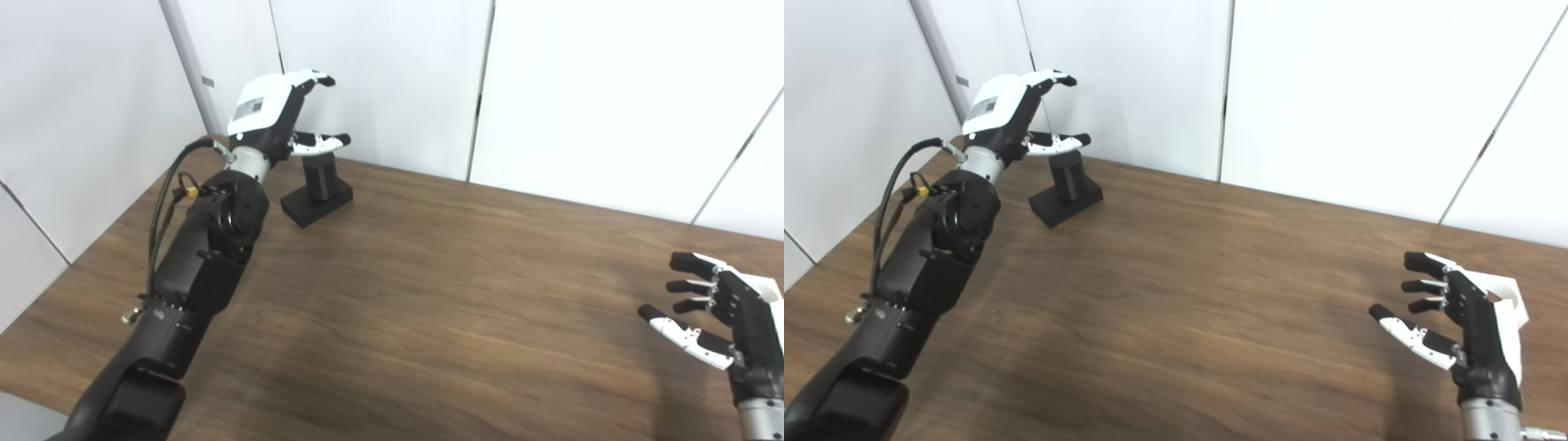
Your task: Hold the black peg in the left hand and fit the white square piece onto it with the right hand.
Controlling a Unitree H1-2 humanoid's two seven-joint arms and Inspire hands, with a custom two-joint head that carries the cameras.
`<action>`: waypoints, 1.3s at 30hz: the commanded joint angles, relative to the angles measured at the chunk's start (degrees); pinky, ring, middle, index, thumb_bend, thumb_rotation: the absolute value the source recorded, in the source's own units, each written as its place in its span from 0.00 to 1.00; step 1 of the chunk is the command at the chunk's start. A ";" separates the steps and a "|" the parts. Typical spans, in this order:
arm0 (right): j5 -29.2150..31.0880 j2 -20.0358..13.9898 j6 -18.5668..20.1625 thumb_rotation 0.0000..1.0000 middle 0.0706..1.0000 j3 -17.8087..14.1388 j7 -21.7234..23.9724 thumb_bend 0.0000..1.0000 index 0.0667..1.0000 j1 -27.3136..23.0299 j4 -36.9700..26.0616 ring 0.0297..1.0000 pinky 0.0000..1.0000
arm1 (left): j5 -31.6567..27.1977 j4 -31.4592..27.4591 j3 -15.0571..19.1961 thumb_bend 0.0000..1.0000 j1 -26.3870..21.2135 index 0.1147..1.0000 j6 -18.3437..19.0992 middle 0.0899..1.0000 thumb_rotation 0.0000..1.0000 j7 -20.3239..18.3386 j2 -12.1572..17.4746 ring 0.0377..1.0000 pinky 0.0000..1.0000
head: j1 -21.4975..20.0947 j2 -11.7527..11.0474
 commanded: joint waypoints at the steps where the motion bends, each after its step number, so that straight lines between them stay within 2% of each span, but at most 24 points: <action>1: -0.04 -0.07 -0.48 0.00 0.70 -0.36 -0.37 0.51 0.68 -1.51 -2.69 0.62 0.50 | 1.68 -0.14 -0.09 0.82 -3.56 0.80 1.54 0.92 0.39 -0.29 2.66 0.94 0.76 | 0.04 0.05; 5: -0.15 -0.25 -0.37 0.00 0.70 -0.37 -0.30 0.51 0.68 -1.51 -2.81 0.62 0.49 | 2.67 1.61 -0.67 0.88 -4.23 0.82 3.16 0.94 0.41 -0.18 3.67 0.99 0.81 | 0.22 0.14; 10: -0.03 -0.13 -0.21 0.00 0.70 -0.54 -0.44 0.51 0.67 -1.47 -2.95 0.62 0.50 | 3.39 2.70 -1.59 0.96 -4.69 0.84 5.55 0.96 0.45 -1.37 4.50 1.00 0.90 | 0.32 0.14; 14: 0.81 0.02 0.22 0.00 0.72 -0.68 -0.13 0.50 0.68 -1.35 -3.33 0.63 0.52 | 3.67 3.49 -2.65 1.00 -4.98 0.85 7.93 0.99 0.50 -3.08 5.33 1.00 0.91 | 0.40 0.27; 19: 0.56 -0.09 1.41 0.00 0.72 -0.48 0.04 0.49 0.69 -1.22 -4.13 0.64 0.51 | 4.65 3.98 -4.31 1.00 -4.96 0.85 11.21 1.00 0.53 -5.12 5.97 1.00 0.89 | 0.25 0.43; 24: -0.04 -0.12 1.77 0.00 0.72 -0.54 -0.27 0.49 0.68 -1.39 -4.34 0.63 0.50 | 5.43 5.17 -5.59 1.00 -4.75 0.84 12.75 1.00 0.59 -5.52 6.15 1.00 0.89 | 0.04 0.49; 31: -0.66 -0.24 0.73 0.00 0.68 -0.43 -0.67 0.51 0.66 -1.79 -4.01 0.59 0.48 | 5.84 5.54 -6.39 1.00 -3.45 0.83 14.34 1.00 0.61 -5.28 5.02 1.00 0.89 | 0.13 0.74; 39: -0.36 -0.50 0.91 0.00 0.70 -0.52 -0.33 0.50 0.67 -1.74 -4.28 0.61 0.49 | 6.86 6.15 -6.03 1.00 -2.10 0.83 14.81 1.00 0.60 -6.21 3.53 1.00 0.92 | 0.22 0.97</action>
